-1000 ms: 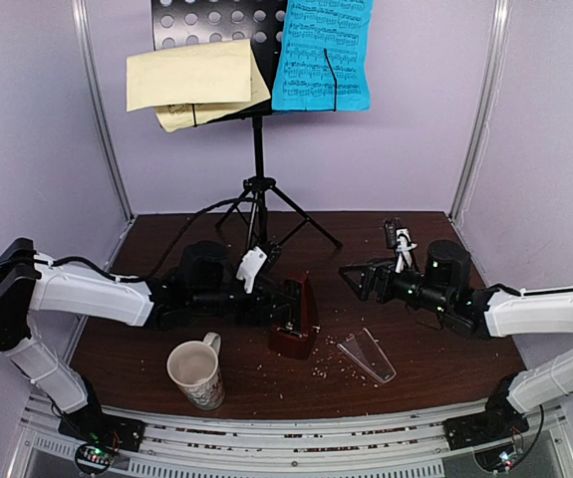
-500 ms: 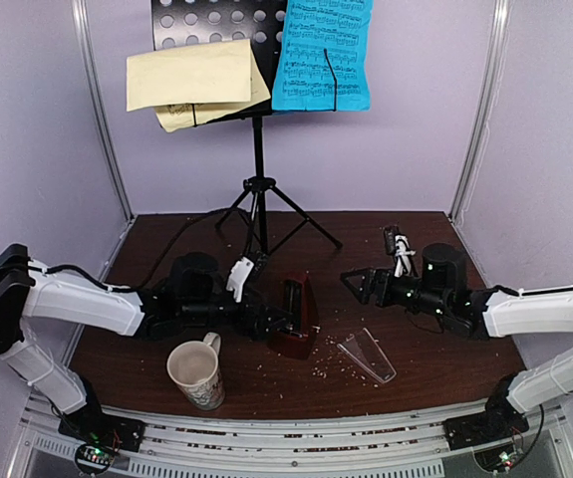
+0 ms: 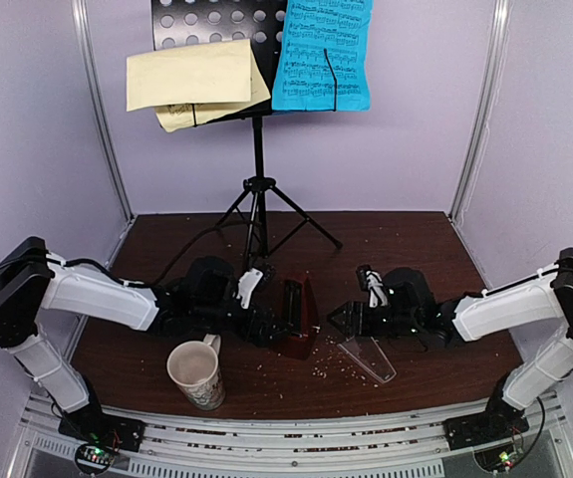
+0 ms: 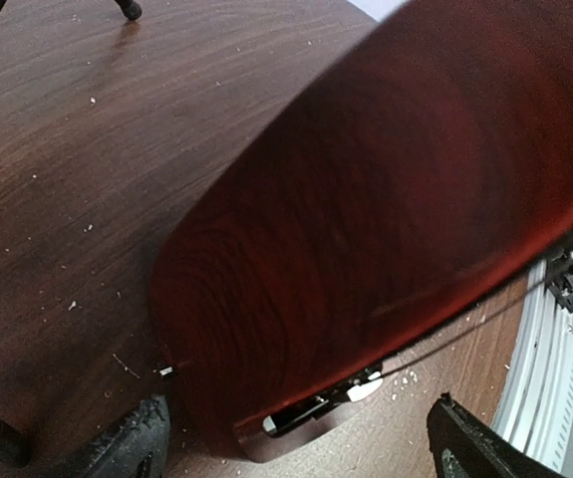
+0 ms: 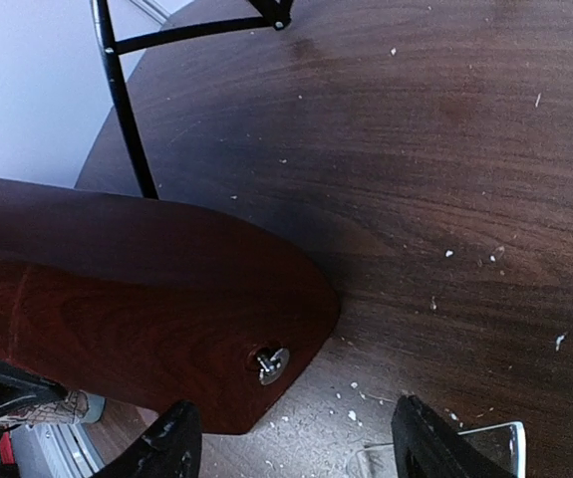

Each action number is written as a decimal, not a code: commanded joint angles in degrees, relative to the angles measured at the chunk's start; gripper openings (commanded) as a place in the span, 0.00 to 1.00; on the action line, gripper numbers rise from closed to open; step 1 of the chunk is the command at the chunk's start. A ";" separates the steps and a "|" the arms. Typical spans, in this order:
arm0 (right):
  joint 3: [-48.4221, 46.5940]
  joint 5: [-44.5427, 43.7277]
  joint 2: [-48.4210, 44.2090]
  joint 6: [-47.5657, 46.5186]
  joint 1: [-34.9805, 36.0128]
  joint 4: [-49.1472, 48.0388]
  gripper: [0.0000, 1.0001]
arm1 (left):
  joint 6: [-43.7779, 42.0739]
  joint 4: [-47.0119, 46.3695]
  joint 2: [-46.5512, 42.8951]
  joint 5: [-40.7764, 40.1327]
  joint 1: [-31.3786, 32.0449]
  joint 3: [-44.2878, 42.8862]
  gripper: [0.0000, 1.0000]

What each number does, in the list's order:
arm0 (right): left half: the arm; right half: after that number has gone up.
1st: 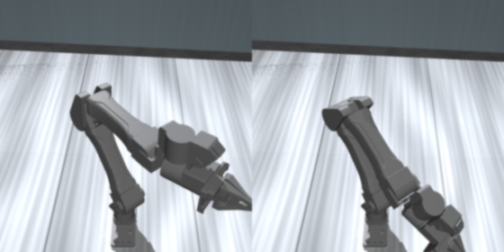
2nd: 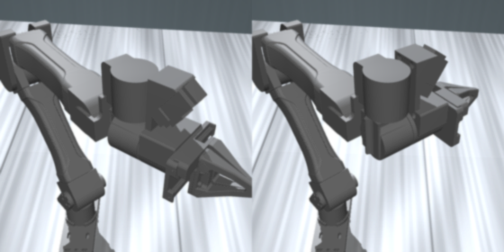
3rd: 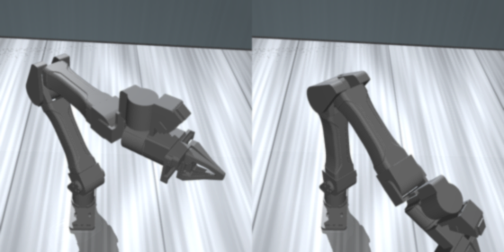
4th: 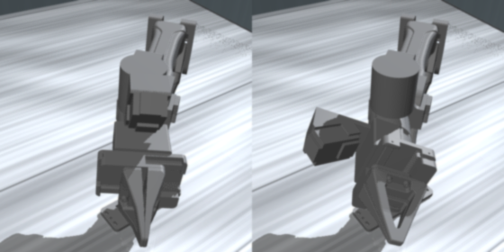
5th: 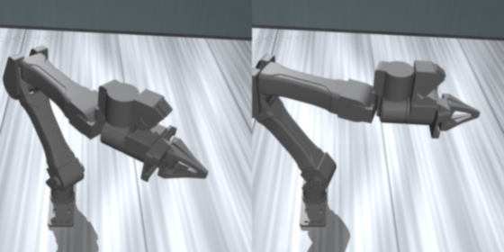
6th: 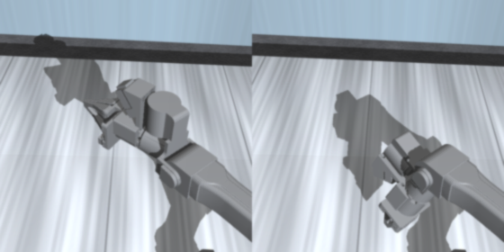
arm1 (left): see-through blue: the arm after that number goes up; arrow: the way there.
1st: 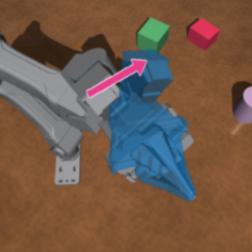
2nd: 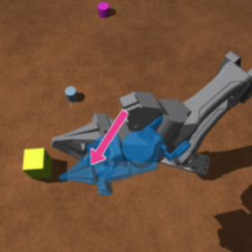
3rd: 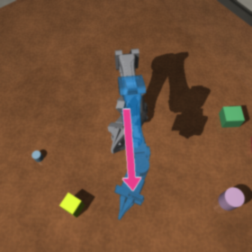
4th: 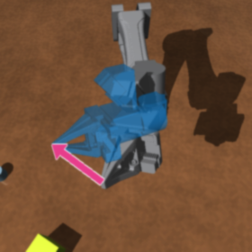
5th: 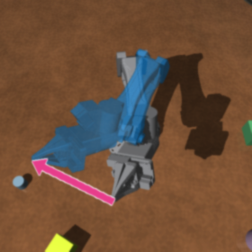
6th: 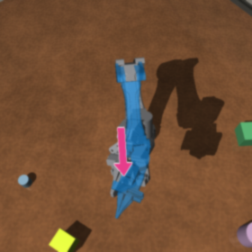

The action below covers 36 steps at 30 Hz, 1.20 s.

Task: Pack up the instrument practice props

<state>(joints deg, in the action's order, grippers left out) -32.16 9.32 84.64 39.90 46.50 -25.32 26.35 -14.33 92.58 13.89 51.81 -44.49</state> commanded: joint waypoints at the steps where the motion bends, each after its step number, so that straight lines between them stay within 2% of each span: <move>1: -3.86 -1.32 3.21 1.69 1.39 0.95 0.66 | -1.27 1.92 1.96 1.25 -0.22 -2.79 0.94; 10: -7.62 -2.90 8.44 2.86 1.79 -1.18 0.62 | -0.64 1.85 3.17 3.05 -0.15 -3.41 0.94; 19: -12.22 -6.00 11.75 1.11 1.83 -1.25 0.61 | 2.18 -3.75 5.00 8.41 0.90 -2.69 0.93; 25: -14.74 -7.67 12.81 -0.45 1.83 -0.22 0.61 | 2.35 -5.03 4.90 7.16 1.00 -2.66 0.93; 28: -14.43 -9.17 10.62 -2.20 1.82 1.64 0.64 | 2.18 -6.36 2.29 3.42 0.98 -0.67 0.93; 32: -10.97 -11.52 3.61 -5.19 1.65 2.62 0.76 | -1.16 -6.70 -6.00 -3.44 0.61 2.14 0.95; 36: -8.32 -14.71 -4.56 -7.06 0.77 12.06 0.79 | -5.54 -1.05 -12.03 -3.03 -2.71 -0.10 0.96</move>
<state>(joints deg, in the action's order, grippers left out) -42.48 -1.30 86.19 35.70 47.86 -20.58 26.13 -15.81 86.85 13.34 52.03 -42.52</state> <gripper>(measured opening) 0.788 0.954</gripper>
